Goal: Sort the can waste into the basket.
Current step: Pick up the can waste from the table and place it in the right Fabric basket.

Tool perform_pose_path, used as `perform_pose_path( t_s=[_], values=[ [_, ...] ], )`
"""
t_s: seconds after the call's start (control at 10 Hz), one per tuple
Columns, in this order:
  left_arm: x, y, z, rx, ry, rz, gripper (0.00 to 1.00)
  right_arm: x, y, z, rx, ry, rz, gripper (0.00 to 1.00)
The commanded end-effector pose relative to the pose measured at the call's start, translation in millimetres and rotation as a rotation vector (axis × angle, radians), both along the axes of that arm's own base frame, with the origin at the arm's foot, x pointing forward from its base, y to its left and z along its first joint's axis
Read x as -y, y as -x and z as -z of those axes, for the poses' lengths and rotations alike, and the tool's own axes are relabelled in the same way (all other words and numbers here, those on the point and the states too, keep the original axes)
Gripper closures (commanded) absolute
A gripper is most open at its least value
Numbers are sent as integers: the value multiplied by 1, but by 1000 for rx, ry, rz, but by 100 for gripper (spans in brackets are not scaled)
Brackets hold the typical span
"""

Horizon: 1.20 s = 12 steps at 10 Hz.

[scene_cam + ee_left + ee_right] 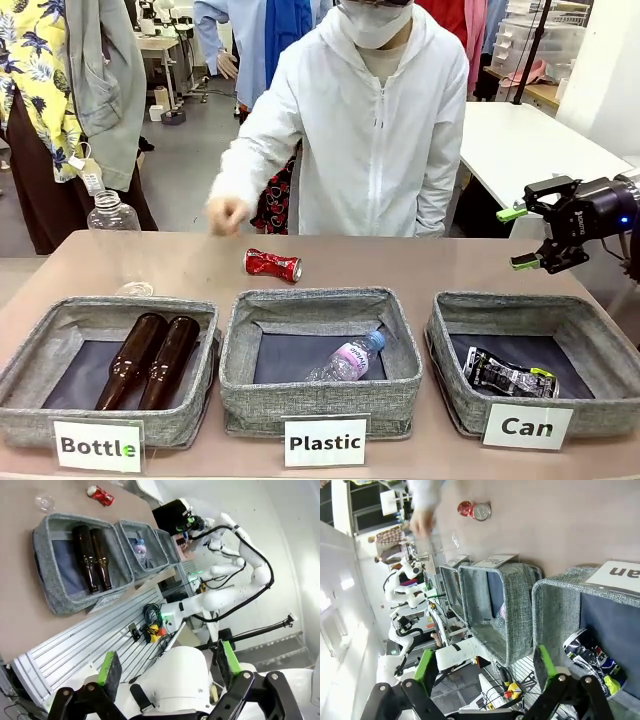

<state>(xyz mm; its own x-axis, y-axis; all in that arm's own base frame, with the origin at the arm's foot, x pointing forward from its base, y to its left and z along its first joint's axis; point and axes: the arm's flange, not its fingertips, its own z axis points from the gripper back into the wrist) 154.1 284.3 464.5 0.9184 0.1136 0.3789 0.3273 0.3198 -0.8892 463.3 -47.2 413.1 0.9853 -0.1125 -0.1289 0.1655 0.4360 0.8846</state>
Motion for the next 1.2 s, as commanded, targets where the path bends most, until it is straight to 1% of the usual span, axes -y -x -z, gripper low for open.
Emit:
perform_pose_path(
  t_s=[0.0,0.1,0.2,0.3,0.4,0.5,0.6,0.7,0.9,1.0,1.1],
  values=[
    [56,-23,-16,15,-90,90,0,3,-1,-2,19,-2,-20,0],
    [95,-45,-21,-13,-167,147,0,3,-1,-2,19,-2,-20,0],
    [129,-61,-20,-49,-251,261,0,3,-1,-2,19,-2,-20,0],
    [156,-74,-19,-77,-322,332,0,3,-1,-2,19,-2,-20,0],
    [173,-85,-16,-94,-364,361,0,3,-1,-2,19,-2,-20,0],
    [186,-93,-11,-129,-394,400,0,3,-1,-2,19,-2,-20,0],
    [190,-104,-6,-199,-420,307,0,3,-1,-2,19,-2,-20,0],
    [190,-90,-17,-99,-353,374,0,3,-1,-2,19,-2,-20,0],
    [190,-90,-17,-99,-353,374,0,3,-1,-2,19,-2,-20,0],
    [198,-101,-14,-120,-369,369,0,3,-1,-2,19,-2,-20,0],
    [214,-104,-14,-49,-454,213,0,3,-1,-2,19,-2,-20,0]
  ],
)
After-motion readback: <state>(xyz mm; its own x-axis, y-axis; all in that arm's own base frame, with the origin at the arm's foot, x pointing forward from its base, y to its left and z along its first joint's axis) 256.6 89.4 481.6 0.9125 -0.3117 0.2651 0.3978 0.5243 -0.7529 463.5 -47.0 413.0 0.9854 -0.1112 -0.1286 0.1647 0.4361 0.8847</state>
